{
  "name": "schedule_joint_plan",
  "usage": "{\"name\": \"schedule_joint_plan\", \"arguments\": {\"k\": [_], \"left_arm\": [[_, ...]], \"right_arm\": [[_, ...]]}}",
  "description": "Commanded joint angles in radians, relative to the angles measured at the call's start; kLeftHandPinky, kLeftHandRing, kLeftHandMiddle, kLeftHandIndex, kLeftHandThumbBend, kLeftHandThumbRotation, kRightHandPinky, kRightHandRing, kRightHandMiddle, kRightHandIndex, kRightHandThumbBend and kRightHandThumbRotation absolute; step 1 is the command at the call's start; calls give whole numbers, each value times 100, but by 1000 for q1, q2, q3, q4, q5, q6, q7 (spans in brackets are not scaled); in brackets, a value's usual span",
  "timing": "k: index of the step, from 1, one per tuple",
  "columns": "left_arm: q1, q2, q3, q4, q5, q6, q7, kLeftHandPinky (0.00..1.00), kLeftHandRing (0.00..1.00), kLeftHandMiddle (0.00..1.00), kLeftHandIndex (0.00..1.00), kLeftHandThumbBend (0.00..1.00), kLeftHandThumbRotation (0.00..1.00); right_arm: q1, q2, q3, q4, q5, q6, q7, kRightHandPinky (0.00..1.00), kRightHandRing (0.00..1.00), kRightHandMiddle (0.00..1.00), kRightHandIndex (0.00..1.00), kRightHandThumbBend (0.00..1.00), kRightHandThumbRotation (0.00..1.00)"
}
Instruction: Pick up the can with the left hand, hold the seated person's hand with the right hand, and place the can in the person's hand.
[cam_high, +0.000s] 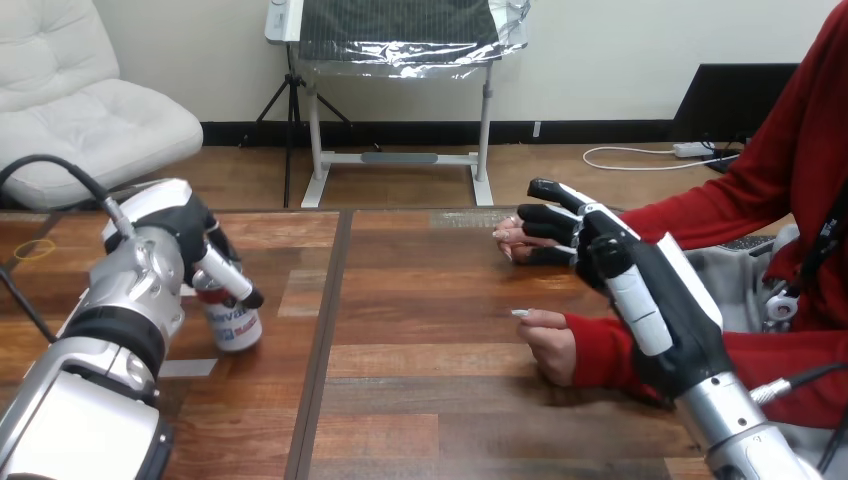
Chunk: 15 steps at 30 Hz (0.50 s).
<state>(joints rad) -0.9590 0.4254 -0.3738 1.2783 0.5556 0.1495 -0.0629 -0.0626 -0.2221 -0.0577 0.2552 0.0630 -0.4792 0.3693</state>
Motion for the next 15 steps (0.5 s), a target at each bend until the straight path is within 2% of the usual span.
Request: {"name": "schedule_joint_plan", "arguments": {"k": [1,15], "left_arm": [[-85,29,14,-83,-5,-18,12,35,43,49,46,78,0],[-73,43,28,-164,-14,-14,6,35,43,48,45,78,0]], "right_arm": [[-97,-28,-16,32,-40,-51,-39,77,84,84,87,82,100],[-150,-54,-8,113,-96,-111,-91,76,84,84,86,77,100]]}}
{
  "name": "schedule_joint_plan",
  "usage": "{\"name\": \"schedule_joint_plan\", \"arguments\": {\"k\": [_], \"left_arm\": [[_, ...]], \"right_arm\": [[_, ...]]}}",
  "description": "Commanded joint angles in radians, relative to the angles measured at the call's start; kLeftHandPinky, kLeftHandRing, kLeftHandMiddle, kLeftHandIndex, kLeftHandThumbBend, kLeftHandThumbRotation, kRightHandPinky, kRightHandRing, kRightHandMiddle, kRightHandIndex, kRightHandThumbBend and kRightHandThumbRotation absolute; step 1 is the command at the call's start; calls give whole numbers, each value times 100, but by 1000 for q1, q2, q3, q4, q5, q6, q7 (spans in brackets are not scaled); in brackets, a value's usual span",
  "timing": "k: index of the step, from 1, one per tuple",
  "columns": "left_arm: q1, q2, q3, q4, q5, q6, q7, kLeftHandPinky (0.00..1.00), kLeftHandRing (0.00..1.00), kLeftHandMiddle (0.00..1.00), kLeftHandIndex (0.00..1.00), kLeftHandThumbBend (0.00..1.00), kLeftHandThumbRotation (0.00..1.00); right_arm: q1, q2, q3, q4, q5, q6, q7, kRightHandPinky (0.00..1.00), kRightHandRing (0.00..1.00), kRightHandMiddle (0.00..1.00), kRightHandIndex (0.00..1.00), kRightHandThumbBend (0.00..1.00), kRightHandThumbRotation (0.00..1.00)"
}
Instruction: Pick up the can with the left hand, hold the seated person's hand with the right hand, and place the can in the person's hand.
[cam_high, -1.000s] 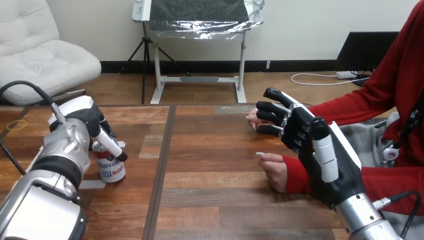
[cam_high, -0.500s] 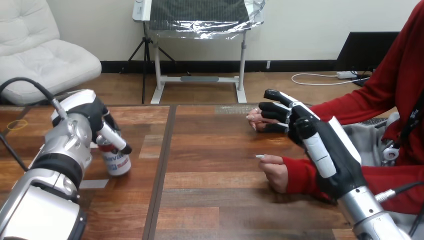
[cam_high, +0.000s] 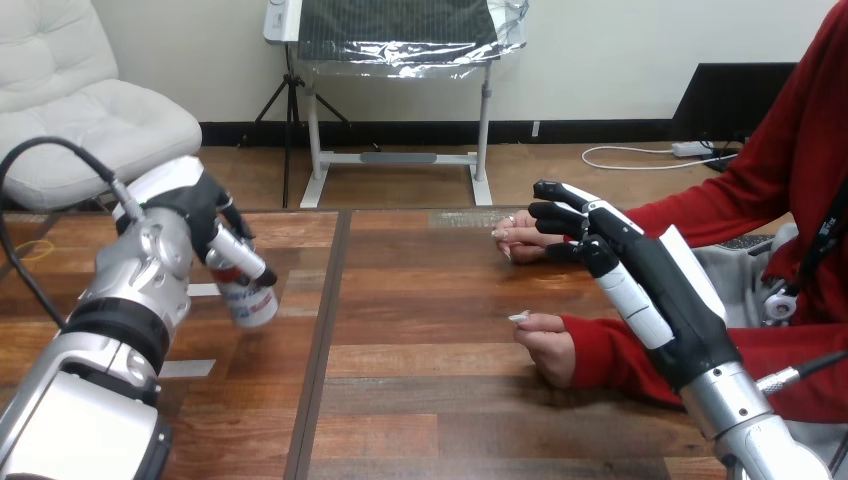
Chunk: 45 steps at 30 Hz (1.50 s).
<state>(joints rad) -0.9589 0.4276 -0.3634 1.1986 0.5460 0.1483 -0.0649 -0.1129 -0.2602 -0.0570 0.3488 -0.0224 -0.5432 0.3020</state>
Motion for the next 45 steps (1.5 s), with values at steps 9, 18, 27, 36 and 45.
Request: {"name": "schedule_joint_plan", "arguments": {"k": [9,18,27,36,45], "left_arm": [[-60,50,29,-140,-6,-15,2,35,43,48,45,78,0],[-44,61,38,-200,-5,-14,-13,35,42,47,45,78,0],[-34,64,39,-252,-4,8,-33,34,42,47,46,76,0],[-21,64,40,-298,-2,23,-42,33,41,46,46,76,0],[-15,64,41,-313,-2,16,-41,31,39,44,45,76,0]], "right_arm": [[-124,-30,-4,44,-42,-49,-51,77,84,84,85,77,100],[-163,-68,8,74,-142,-56,-109,77,84,84,85,75,100],[-229,-137,38,114,-280,-5,-149,74,82,84,85,89,95],[-323,-222,100,210,-414,-13,-154,68,81,84,86,96,80],[-420,-280,162,330,-479,-34,-124,69,83,85,86,100,74]]}}
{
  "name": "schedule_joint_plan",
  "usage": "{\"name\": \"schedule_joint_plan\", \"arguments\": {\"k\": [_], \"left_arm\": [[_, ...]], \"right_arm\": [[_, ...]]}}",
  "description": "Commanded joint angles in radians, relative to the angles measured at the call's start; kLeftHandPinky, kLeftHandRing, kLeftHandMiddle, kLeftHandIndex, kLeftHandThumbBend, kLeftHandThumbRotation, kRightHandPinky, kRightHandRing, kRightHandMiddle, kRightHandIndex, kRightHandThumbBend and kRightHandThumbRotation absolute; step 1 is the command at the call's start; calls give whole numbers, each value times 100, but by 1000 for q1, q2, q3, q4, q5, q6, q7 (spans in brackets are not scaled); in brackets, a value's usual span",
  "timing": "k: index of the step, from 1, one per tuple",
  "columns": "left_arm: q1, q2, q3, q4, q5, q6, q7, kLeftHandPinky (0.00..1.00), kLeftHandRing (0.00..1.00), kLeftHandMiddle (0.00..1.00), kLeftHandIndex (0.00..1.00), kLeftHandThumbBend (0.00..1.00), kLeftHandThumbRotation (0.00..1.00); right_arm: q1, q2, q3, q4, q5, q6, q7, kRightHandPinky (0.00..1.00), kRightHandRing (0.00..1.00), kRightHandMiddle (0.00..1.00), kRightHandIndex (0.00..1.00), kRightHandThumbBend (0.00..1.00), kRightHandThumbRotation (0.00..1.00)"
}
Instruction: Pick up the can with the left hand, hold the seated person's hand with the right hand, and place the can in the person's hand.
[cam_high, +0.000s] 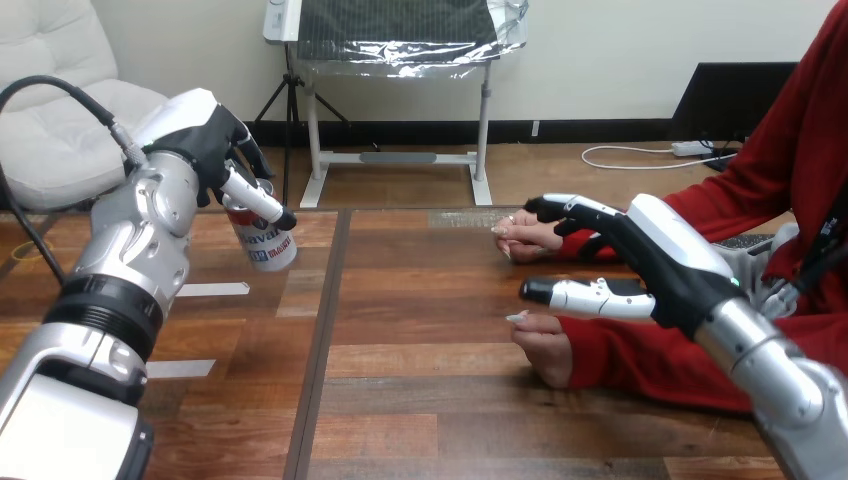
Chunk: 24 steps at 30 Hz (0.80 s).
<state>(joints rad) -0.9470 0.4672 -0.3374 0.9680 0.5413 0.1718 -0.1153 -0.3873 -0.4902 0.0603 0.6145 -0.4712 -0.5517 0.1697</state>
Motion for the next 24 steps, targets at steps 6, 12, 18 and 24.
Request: {"name": "schedule_joint_plan", "arguments": {"k": [6,12,18,24], "left_arm": [[-21,26,19,-100,1,-10,10,31,38,44,44,77,0],[-16,26,22,-118,1,-1,5,30,38,43,44,78,0],[-11,27,24,-137,1,7,-1,29,37,43,44,78,0],[-7,28,24,-152,2,16,-9,30,38,43,44,78,0]], "right_arm": [[-202,-74,81,138,-52,-30,24,75,84,85,86,100,71],[-254,-87,107,218,-59,-30,40,78,85,85,85,100,67],[-293,-96,126,277,-61,-13,54,78,85,86,86,100,64],[-326,-103,141,335,-61,2,63,75,86,86,86,100,61]]}}
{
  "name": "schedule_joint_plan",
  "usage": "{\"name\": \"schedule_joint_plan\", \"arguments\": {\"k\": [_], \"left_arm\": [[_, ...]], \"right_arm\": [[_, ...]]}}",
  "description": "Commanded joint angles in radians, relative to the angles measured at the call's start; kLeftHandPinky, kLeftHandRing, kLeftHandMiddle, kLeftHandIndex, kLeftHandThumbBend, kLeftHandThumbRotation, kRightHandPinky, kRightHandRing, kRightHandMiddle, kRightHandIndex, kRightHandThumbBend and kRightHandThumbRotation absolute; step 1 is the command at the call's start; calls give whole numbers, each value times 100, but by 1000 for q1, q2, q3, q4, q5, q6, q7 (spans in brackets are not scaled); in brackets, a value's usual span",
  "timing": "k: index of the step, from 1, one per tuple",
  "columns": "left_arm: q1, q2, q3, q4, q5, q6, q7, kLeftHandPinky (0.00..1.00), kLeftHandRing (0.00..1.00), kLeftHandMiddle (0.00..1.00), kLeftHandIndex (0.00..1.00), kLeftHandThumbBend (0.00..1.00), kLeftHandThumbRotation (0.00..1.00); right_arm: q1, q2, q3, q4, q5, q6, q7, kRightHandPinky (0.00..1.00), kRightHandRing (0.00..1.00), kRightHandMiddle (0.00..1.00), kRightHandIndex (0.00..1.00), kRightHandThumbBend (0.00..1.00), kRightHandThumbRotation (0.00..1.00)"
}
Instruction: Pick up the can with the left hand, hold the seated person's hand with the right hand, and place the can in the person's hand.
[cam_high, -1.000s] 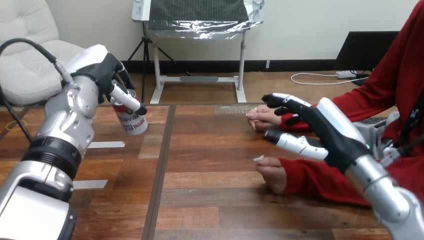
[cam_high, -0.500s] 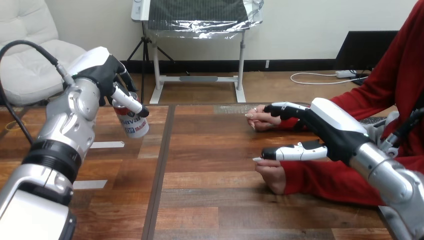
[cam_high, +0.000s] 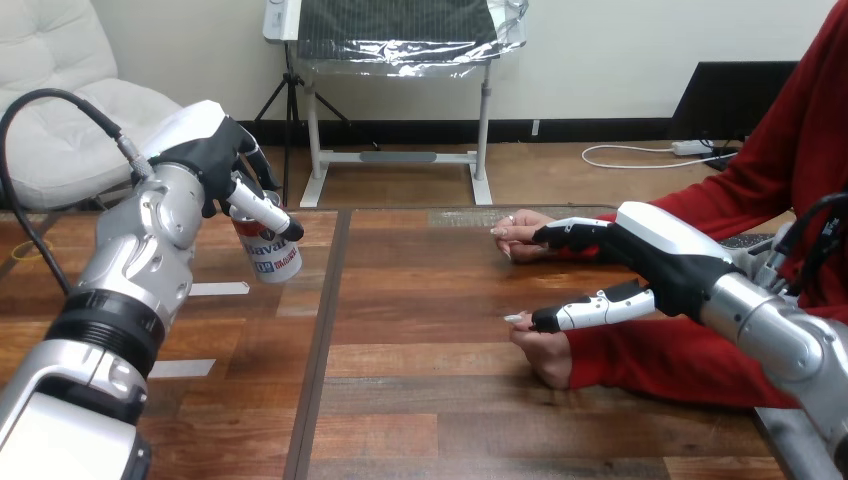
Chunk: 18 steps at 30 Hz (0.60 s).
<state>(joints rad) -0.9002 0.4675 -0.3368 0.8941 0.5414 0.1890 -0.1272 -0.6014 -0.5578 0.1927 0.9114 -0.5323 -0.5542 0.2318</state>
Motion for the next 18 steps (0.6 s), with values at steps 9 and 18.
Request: {"name": "schedule_joint_plan", "arguments": {"k": [9,18], "left_arm": [[-48,30,28,-91,-1,2,-2,30,38,44,44,78,0],[-47,31,29,-98,0,10,-7,31,39,44,44,78,0]], "right_arm": [[-159,-39,15,113,20,38,70,72,86,88,88,100,59],[-175,-59,31,148,9,27,96,68,82,86,87,100,57]]}}
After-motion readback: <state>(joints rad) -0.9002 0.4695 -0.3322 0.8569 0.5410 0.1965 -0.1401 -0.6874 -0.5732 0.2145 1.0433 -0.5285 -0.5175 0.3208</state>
